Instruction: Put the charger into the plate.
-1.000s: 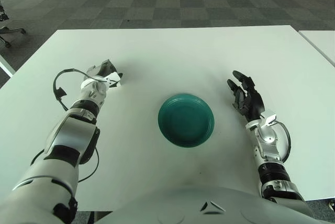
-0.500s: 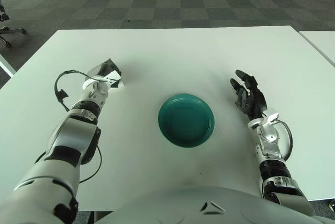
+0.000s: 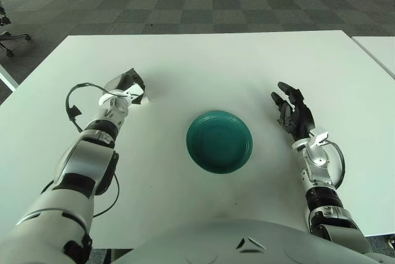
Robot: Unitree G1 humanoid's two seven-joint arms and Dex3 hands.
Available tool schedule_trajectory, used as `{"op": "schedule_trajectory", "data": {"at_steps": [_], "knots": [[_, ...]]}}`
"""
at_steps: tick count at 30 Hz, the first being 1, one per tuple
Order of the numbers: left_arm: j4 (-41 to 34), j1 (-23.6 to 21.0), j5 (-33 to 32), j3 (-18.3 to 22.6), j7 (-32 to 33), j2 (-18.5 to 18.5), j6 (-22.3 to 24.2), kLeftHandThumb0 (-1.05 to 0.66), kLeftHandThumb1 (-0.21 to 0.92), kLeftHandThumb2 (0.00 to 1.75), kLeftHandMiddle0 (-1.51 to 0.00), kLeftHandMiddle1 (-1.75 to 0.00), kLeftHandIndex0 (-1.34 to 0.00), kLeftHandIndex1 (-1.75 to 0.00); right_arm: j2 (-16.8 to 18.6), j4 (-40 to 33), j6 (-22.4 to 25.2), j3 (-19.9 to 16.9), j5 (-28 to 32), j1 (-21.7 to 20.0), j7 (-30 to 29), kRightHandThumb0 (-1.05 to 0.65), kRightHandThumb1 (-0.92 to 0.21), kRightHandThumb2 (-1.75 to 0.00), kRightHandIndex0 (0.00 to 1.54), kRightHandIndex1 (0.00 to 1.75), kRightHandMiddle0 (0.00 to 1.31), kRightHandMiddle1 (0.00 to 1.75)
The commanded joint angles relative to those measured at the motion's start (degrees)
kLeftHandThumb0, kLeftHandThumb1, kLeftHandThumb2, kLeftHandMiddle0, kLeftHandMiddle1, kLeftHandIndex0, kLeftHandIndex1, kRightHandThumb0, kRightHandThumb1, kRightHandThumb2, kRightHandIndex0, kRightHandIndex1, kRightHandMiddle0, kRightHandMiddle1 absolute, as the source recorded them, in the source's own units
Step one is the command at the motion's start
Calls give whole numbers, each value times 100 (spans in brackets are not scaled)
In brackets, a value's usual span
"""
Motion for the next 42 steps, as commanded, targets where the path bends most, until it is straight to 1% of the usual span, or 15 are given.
{"op": "schedule_trajectory", "data": {"at_steps": [1,5,7,9,10,11,12,13,14,16,17,21,24,33,42], "knots": [[168,375,19,-57,6,-111,8,-50,26,138,-118,-175,-65,-175,152,617,184,-14,-9,543,-51,-86,-92,-87,38,2,0,68],[165,411,37,-64,120,-109,-43,-49,29,135,-113,-175,-63,-175,170,545,217,-2,4,580,-59,-86,-92,-88,37,2,0,67],[165,424,47,-78,119,-105,-45,-46,39,123,-109,-175,-56,-175,174,517,229,4,8,591,-56,-87,-92,-89,36,1,0,65],[167,429,57,-95,81,-100,-36,-43,55,102,-99,-175,-44,-175,177,498,232,12,6,599,-57,-87,-92,-88,35,1,0,62],[168,430,60,-102,61,-98,-32,-56,68,90,-90,-175,-38,-171,178,492,231,15,4,601,-59,-88,-92,-88,35,0,0,61],[170,431,68,-118,-2,-91,-23,-61,73,85,-87,-175,-36,-170,191,464,233,21,-1,609,-74,-88,-92,-88,34,0,0,60],[171,432,73,-130,-45,-90,-15,-72,80,82,-61,-171,-28,-161,196,448,235,22,-1,613,-82,-88,-92,-88,34,0,0,60],[167,442,92,-161,-113,-77,-20,-76,82,81,-52,-170,-25,-158,197,458,249,20,-2,597,-94,-88,-92,-88,34,0,0,59],[164,450,105,-184,-159,-68,-23,-85,86,82,-34,-140,-18,-148,196,468,260,18,-2,584,-101,-88,-92,-88,35,0,0,59],[147,475,130,-234,-230,-38,-50,-96,90,82,-19,-99,-10,-133,178,573,279,-1,3,514,-112,-88,-92,-88,35,1,0,59],[18,524,153,-266,-271,73,-150,-98,90,82,-17,-93,-9,-130,163,624,292,-9,1,492,-118,-88,-92,-88,35,1,0,59],[-499,664,245,-369,-390,440,-336,-103,92,82,-15,-32,-2,-97,123,693,287,1,-36,483,-130,-88,-92,-88,35,1,0,61],[-673,701,337,-453,-424,515,-256,-104,92,80,-12,-12,-1,-79,104,727,249,13,-63,485,-124,-88,-92,-88,35,1,0,61],[-1155,756,674,-660,-641,705,120,-105,92,61,-1,0,0,-39,100,767,112,31,-5,526,52,-89,-92,-86,35,0,0,59],[-1174,748,828,-750,-873,837,198,-105,92,50,0,0,0,-22,91,802,31,26,15,533,155,-89,-92,-86,34,0,0,57]]}}
